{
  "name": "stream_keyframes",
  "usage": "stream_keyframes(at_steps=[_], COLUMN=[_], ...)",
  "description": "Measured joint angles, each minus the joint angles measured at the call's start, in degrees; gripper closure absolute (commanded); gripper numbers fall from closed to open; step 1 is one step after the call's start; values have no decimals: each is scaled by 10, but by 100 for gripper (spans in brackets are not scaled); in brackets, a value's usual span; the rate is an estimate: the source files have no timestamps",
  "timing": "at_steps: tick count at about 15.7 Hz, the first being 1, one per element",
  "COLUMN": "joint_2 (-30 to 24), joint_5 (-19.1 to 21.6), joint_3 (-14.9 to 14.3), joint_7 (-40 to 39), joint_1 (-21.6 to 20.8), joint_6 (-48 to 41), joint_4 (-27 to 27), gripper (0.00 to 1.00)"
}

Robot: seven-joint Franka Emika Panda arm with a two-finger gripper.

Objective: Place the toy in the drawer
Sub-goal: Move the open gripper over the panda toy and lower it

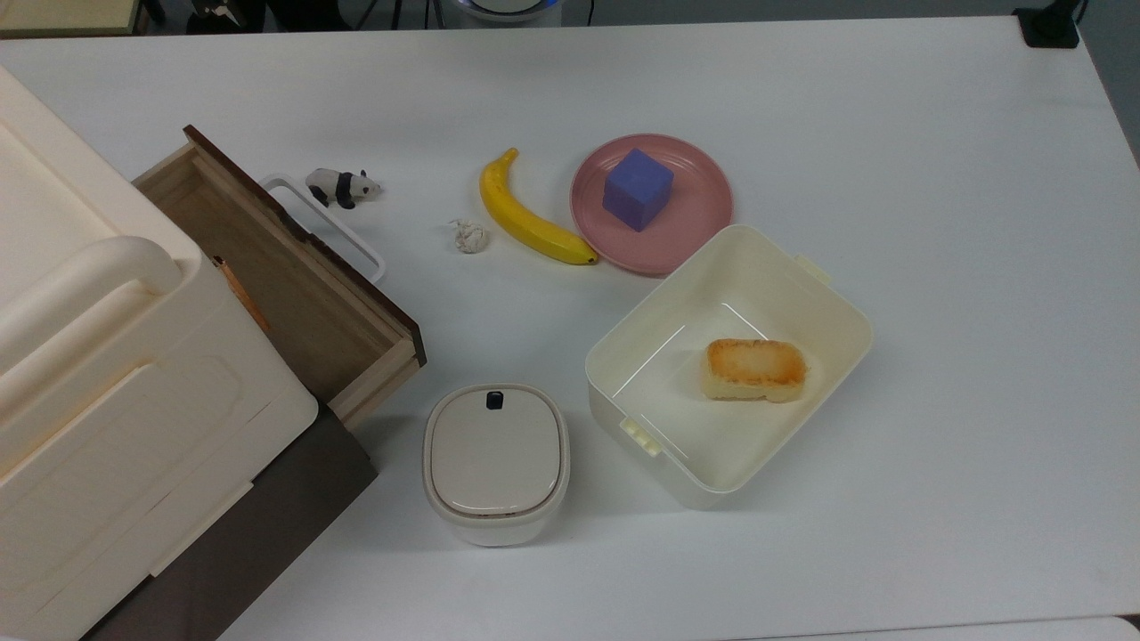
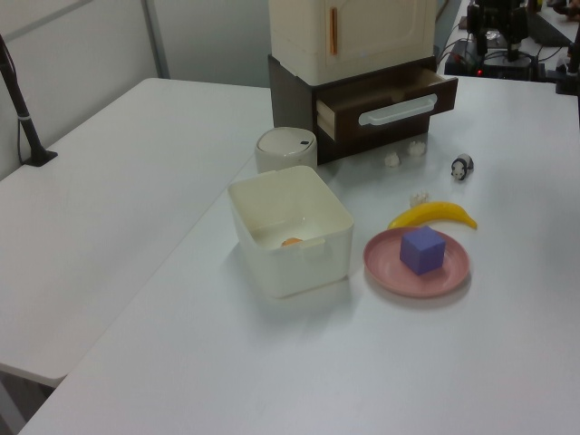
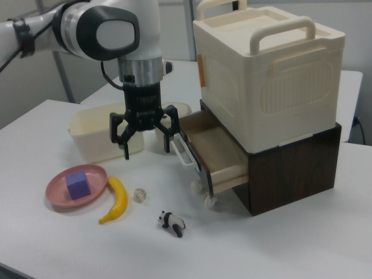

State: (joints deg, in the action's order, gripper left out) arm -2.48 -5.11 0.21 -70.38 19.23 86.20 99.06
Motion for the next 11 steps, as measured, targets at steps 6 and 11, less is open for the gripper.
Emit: stream_keyframes(at_steps=[6,11], joint_2=[2,6], joint_5=[-37,-80], joint_3=[26,60], joint_7=[-50,19], joint_1=[-7,-9], joint_6=[104,228], joint_4=[86,181], gripper=[1,1])
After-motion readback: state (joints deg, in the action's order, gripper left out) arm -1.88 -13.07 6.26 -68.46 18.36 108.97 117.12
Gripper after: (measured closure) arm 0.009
